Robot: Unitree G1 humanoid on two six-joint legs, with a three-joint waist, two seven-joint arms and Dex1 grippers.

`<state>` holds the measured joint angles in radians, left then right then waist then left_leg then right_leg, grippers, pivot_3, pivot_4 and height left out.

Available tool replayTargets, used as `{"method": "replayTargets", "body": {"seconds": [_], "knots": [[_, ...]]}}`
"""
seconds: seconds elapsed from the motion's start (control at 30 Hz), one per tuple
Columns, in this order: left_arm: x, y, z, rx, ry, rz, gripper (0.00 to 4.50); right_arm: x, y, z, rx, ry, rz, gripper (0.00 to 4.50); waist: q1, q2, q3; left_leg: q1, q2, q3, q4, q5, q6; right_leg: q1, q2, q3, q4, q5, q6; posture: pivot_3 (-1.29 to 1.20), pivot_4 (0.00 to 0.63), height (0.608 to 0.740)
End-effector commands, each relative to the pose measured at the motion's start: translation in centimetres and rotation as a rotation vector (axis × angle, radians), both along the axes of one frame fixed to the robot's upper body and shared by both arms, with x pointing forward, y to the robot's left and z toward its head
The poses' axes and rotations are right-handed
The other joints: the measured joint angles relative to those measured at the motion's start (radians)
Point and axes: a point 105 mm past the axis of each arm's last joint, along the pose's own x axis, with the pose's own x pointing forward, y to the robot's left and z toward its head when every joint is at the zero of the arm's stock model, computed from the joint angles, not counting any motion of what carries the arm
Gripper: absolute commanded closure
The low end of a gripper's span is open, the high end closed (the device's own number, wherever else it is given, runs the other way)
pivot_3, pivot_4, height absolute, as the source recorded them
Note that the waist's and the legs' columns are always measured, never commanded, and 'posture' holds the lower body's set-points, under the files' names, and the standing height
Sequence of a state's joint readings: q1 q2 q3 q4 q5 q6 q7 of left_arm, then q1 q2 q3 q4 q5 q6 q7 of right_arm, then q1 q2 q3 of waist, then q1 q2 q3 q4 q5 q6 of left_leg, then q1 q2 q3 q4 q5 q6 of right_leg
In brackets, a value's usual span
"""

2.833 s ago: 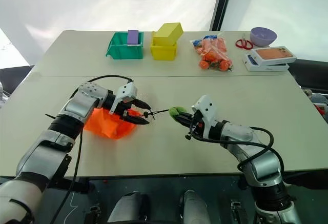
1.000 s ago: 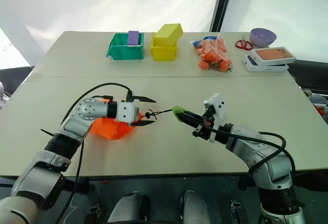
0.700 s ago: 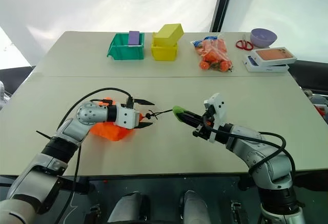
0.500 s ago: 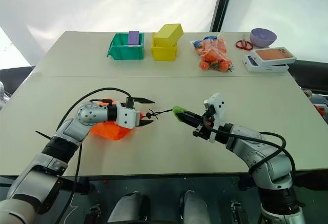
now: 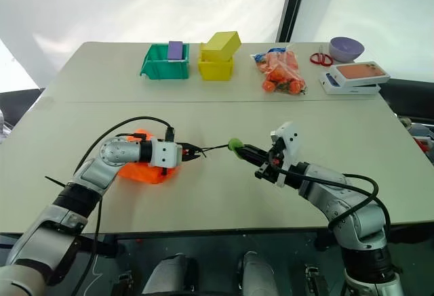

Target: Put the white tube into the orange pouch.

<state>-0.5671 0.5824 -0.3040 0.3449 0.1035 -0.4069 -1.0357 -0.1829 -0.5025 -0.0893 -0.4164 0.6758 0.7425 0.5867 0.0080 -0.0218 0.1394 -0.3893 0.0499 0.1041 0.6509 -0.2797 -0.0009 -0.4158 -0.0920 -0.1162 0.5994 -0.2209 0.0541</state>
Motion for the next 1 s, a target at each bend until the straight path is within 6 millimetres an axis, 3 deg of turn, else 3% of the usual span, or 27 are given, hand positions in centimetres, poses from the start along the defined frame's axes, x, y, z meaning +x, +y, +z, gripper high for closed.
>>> {"method": "replayTargets", "body": {"seconds": [0.03,0.33,0.63,0.8,0.93,1.0], "knots": [[-0.8,1.7,1.0,-0.032,0.089,0.035,4.25,2.2,-2.7,0.7,-0.061,-0.074,-0.173,4.5,-0.002,0.0,0.0,0.0,0.0,0.0,0.0,0.0,0.0,0.0,0.0,0.0,0.0,0.0,0.0,0.0,0.15,0.74],[-4.0,5.2,0.3,0.027,0.283,0.117,4.25,3.7,-4.4,-0.1,-0.127,-0.076,-0.26,4.5,-0.008,0.001,0.0,0.0,0.001,0.0,0.0,0.0,0.0,0.0,0.001,0.0,0.001,0.0,0.0,0.0,0.15,0.74],[-5.1,5.7,0.1,0.02,0.35,0.162,4.25,3.7,-2.9,-0.4,-0.151,-0.084,-0.196,4.5,-0.006,0.002,0.0,0.0,0.001,0.0,0.0,0.0,0.0,0.0,0.0,0.001,0.0,0.0,0.0,0.0,0.15,0.74],[-4.8,5.5,0.6,-0.035,0.405,0.181,1.83,3.5,-1.9,-0.5,-0.157,-0.086,-0.152,4.5,-0.006,0.002,0.0,0.0,0.001,0.0,0.0,0.0,0.0,0.0,0.001,0.001,0.0,0.0,0.0,0.0,0.15,0.74],[-3.8,5.1,2.7,-0.19,0.458,0.226,0.0,2.5,-0.8,-0.4,-0.168,-0.092,-0.079,2.94,-0.003,0.002,0.0,0.0,0.001,0.0,0.0,0.0,0.0,0.0,0.001,0.001,0.0,0.0,0.0,0.0,0.15,0.74],[-3.7,5.4,3.8,-0.267,0.528,0.247,0.0,2.5,-0.8,-0.3,-0.169,-0.1,-0.087,1.87,-0.003,0.002,0.0,0.0,0.001,0.0,0.0,0.0,0.0,0.0,0.001,0.001,0.0,0.0,0.0,0.0,0.15,0.74]]}}
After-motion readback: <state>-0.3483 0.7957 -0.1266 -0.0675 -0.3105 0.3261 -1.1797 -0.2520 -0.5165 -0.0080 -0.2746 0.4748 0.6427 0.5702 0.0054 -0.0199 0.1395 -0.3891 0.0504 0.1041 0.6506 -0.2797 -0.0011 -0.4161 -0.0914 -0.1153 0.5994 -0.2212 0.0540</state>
